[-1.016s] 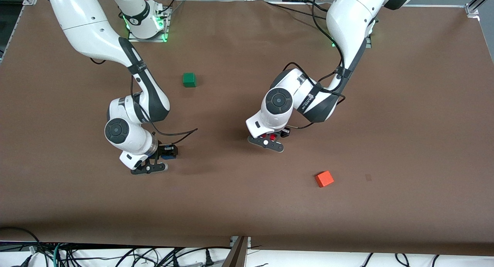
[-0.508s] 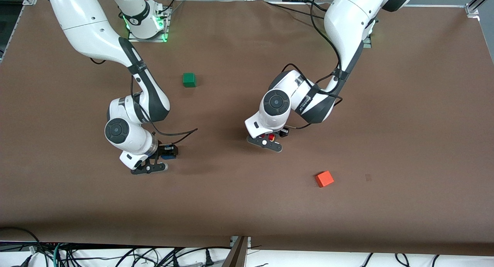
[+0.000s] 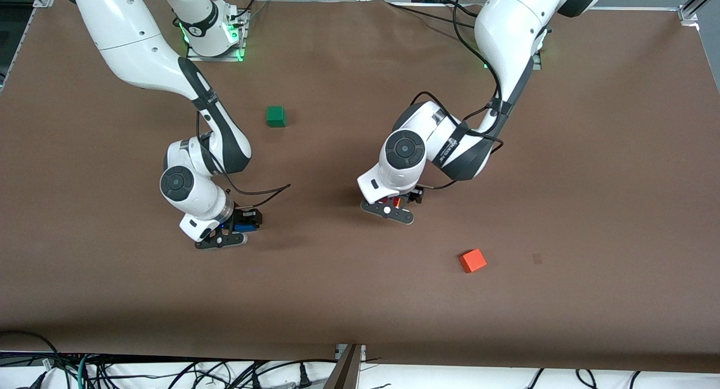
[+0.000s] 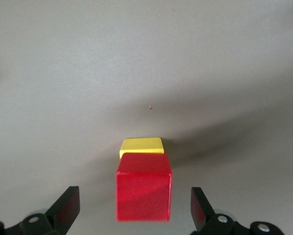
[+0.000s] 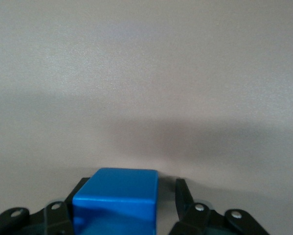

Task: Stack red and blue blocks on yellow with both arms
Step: 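Lower the red cube onto the yellow cube and open the left gripper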

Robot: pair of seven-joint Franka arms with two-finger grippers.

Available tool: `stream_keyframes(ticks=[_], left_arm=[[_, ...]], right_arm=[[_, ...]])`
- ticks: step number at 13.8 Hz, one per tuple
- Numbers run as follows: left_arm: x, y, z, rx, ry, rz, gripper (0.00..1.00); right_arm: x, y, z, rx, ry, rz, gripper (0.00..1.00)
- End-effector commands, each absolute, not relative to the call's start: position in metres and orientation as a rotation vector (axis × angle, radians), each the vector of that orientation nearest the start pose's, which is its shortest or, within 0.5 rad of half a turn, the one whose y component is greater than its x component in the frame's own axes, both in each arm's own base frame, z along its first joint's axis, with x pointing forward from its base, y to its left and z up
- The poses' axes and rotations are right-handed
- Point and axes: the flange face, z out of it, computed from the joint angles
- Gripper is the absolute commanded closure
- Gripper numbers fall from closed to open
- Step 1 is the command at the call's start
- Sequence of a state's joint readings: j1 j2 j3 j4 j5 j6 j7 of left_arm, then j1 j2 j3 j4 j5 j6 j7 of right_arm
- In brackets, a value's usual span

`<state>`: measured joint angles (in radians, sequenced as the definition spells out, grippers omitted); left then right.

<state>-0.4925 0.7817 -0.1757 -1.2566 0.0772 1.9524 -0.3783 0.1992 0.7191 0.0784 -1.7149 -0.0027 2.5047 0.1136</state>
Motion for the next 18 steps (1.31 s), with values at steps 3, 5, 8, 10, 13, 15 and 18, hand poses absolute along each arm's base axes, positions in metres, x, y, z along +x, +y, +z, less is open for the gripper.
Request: stream_keyframes(ticks=[3,5,8,10,13,15,18], left_arm=[[0.66,-0.355,0.39,-3.134,0.241,0.073,0.0],[0.683,-0.295,0.438,-3.153,0.108,-0.028,0.0],[0.709,-0.187,0.497,-3.171,-0.127,-0.147,0.0],[0.717,-0.119,0.523,-3.168,-0.271,-0.205,0.0],[0.712,-0.034,0.565,-3.152,-0.46,-0.287,0.0],[0.701,-0.009,0.582,-3.164,-0.53,-0.257,0.0],[0.692,0.019,0.574,-3.146,-0.558,-0.124,0.0]], right_arm=[[0.653,0.184,0.19,-3.058,-0.21,-0.124,0.23],[0.653,0.188,0.204,-3.058,-0.184,-0.116,0.23],[0.647,0.213,0.232,-3.042,-0.125,-0.071,0.23],[0.643,0.232,0.247,-3.031,-0.115,-0.047,0.23],[0.646,0.232,0.249,-3.036,-0.13,-0.055,0.23],[0.645,0.232,0.244,-3.041,-0.127,-0.045,0.23],[0.646,0.23,0.242,-3.093,-0.225,-0.082,0.23]])
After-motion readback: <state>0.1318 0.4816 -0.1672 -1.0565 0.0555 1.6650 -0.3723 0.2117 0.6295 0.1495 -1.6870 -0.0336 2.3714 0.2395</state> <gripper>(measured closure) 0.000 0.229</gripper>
